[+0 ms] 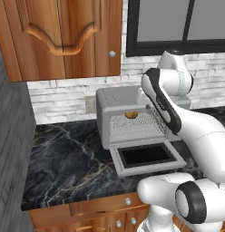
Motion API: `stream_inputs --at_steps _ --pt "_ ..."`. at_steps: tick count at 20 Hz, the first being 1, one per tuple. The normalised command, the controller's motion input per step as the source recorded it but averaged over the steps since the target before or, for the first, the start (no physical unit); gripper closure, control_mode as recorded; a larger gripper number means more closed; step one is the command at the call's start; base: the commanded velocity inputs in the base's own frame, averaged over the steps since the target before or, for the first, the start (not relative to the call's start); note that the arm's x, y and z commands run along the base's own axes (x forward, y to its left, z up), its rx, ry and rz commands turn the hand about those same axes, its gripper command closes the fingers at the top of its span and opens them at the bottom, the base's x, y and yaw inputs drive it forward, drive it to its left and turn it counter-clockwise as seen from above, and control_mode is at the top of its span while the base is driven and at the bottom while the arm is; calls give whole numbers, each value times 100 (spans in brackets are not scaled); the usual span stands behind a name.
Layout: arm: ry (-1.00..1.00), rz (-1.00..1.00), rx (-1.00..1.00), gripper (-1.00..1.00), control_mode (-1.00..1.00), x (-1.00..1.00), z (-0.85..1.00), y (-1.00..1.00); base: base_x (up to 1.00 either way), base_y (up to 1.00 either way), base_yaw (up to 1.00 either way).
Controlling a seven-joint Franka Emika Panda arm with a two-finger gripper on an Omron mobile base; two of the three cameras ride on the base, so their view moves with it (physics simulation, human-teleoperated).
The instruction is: Pick up the heated bread from the toaster oven and place it in the bowl. Then move the bread bowl to the dining counter.
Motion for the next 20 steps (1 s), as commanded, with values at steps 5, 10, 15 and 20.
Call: stream_inputs --at_steps 5,10,15,20 --pt "-8 0 0 -100 -100 -27 0 0 0 0 0" --pt "-20 -1 1 -100 -100 -29 -49 3 0 0 0" --pt "-27 0 9 -100 -100 0 -55 0 0 0 0" --pt "-26 0 0 -100 -100 2 -51 1 0 0 0"
